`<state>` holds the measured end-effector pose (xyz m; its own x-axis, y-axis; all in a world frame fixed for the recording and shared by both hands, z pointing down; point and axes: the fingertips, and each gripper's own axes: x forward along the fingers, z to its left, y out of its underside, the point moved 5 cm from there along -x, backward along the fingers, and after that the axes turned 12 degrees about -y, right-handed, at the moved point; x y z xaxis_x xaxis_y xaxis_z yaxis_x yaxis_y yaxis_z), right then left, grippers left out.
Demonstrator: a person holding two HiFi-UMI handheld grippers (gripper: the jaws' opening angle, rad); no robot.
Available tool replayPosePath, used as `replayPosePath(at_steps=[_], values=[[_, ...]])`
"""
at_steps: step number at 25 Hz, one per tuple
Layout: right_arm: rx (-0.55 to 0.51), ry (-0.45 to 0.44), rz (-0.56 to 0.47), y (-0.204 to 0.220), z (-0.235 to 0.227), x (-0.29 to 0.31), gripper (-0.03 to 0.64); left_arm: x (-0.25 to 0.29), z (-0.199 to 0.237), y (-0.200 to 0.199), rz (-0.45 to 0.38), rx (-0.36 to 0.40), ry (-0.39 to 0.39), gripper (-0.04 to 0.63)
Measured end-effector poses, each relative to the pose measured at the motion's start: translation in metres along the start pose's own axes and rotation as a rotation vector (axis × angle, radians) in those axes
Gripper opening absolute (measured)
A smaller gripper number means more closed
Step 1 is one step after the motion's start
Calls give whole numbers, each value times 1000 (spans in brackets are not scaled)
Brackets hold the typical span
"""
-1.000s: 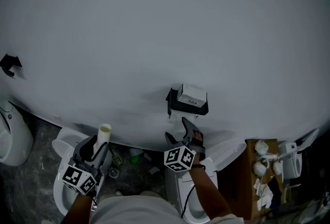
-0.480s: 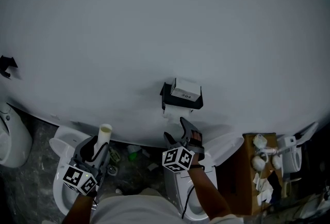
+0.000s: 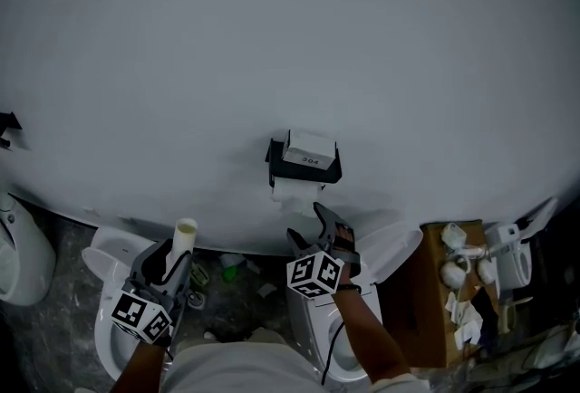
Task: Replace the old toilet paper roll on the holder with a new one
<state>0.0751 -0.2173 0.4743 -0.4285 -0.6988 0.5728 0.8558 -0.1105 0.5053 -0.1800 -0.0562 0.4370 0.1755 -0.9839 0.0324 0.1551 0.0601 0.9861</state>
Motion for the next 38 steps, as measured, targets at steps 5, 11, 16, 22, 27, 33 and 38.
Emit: replayPosePath(at_steps=[5, 11, 16, 22, 27, 33, 38], values=[[145, -16, -39, 15, -7, -12, 379, 8, -8, -2, 3, 13, 25, 172], [512, 16, -250, 19, -34, -36, 166, 14, -14, -1, 14, 25, 41, 172], [642, 23, -319, 22, -41, -44, 63, 14, -13, -5, 7, 29, 43, 172], [827, 28, -414, 38, -47, -56, 0, 11, -6, -8, 1, 23, 23, 172], [909, 34, -535, 40, -58, -76, -2, 8, 2, -13, -17, 7, 6, 172], [928, 62, -618, 38, -68, -113, -2, 5, 14, -21, -47, -15, -19, 172], [889, 100, -641, 35, -68, -139, -2, 1, 24, -34, -86, -45, -37, 172]])
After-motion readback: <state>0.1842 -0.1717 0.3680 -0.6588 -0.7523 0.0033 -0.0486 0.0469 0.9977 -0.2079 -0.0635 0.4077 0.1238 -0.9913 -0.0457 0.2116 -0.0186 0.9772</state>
